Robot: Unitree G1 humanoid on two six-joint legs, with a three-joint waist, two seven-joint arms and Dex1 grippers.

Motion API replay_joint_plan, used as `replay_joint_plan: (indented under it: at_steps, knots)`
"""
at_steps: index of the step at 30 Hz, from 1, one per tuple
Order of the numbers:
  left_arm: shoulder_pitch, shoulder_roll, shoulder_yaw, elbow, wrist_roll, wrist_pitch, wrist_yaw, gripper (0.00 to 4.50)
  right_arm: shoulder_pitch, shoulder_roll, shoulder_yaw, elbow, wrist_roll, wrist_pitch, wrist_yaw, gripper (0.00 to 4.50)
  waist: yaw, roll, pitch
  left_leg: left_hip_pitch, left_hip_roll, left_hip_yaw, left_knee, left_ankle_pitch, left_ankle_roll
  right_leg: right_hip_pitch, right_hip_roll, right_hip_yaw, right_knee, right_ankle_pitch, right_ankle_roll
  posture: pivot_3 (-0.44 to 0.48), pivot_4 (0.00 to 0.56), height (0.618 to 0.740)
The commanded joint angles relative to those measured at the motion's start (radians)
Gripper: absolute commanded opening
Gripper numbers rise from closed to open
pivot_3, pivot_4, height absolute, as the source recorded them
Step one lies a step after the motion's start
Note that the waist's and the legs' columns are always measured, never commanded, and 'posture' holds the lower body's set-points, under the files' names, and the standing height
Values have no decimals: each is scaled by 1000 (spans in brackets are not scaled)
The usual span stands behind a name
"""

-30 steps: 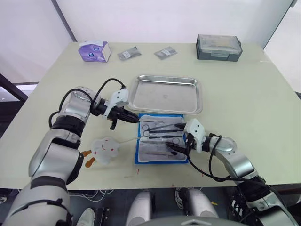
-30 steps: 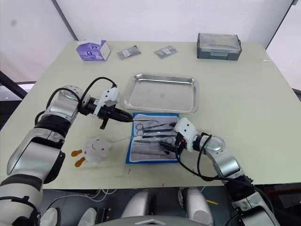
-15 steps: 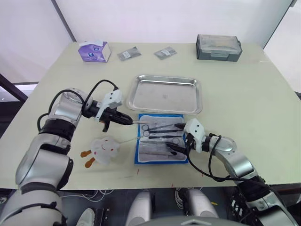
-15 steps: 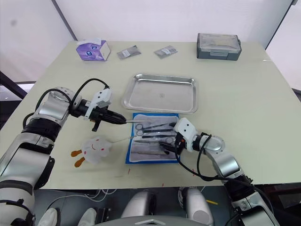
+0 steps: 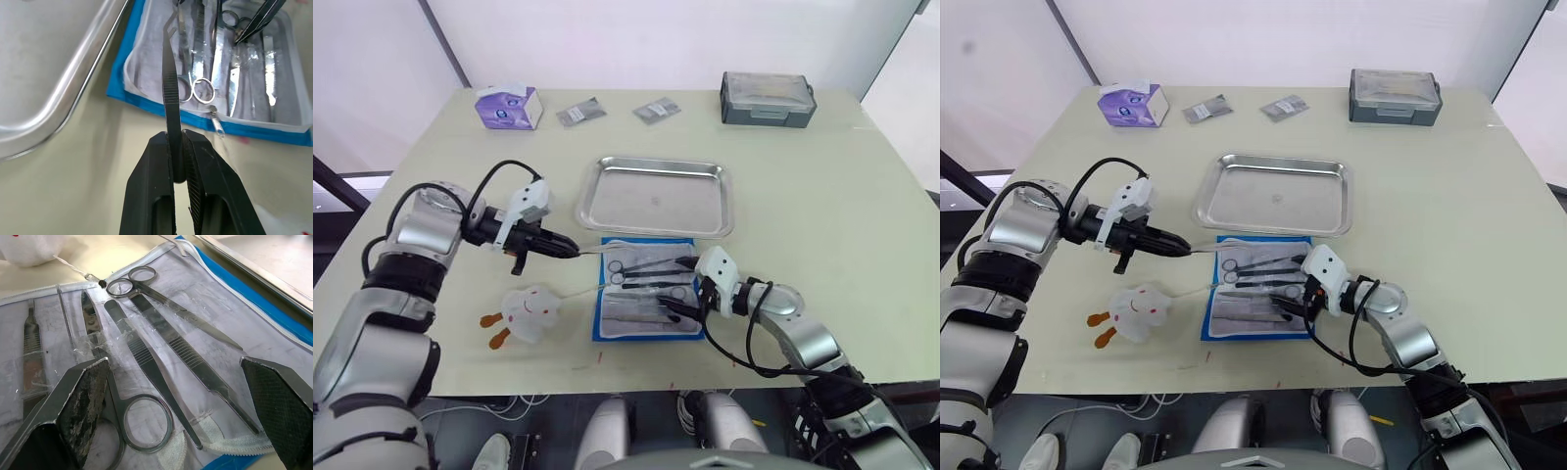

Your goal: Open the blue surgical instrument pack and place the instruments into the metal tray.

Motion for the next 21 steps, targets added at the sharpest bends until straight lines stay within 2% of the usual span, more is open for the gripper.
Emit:
replay_joint_plan:
  at_steps: [1, 4, 10, 12, 16, 21]
  knots:
    - [-21, -18, 126, -33, -69, 69, 9, 82, 37, -10, 55, 111, -73, 61, -24, 4500, 0, 0, 0, 0, 0, 0, 0, 0, 0, 0, 0, 0, 0, 0, 0, 0, 150, 738]
    - [-40, -93, 230, -38, -105, 128, 135, 82, 38, -10, 55, 110, -73, 61, -23, 4500, 3, 0, 0, 0, 0, 0, 0, 0, 0, 0, 0, 0, 0, 0, 0, 0, 150, 738]
    - [-27, -203, 337, -106, -92, 202, 383, 82, 39, -11, 57, 109, -75, 60, -23, 4500, 2, 0, 0, 0, -1, -1, 0, 0, 0, 0, -1, 0, 0, 0, 0, 0, 150, 738]
    - [-19, -233, 354, -129, -69, 213, 477, 82, 39, -12, 57, 108, -75, 60, -24, 4500, 2, 0, 0, 0, -1, -1, 0, 0, 0, 0, -1, 0, 0, 0, 0, 0, 150, 738]
    - [-26, -281, 338, -153, 60, 245, 741, 82, 38, -15, 57, 109, -76, 61, -24, 4500, 5, 0, 0, 0, -1, -1, 0, 0, 0, 0, -2, 1, 1, 0, 0, 0, 150, 738]
    - [-25, -339, 332, -214, 99, 358, 867, 82, 33, -14, 58, 107, -76, 64, -22, 4500, 6, 0, 0, 0, -2, -1, 0, 0, 0, 0, -2, 1, 1, 0, 0, 0, 150, 738]
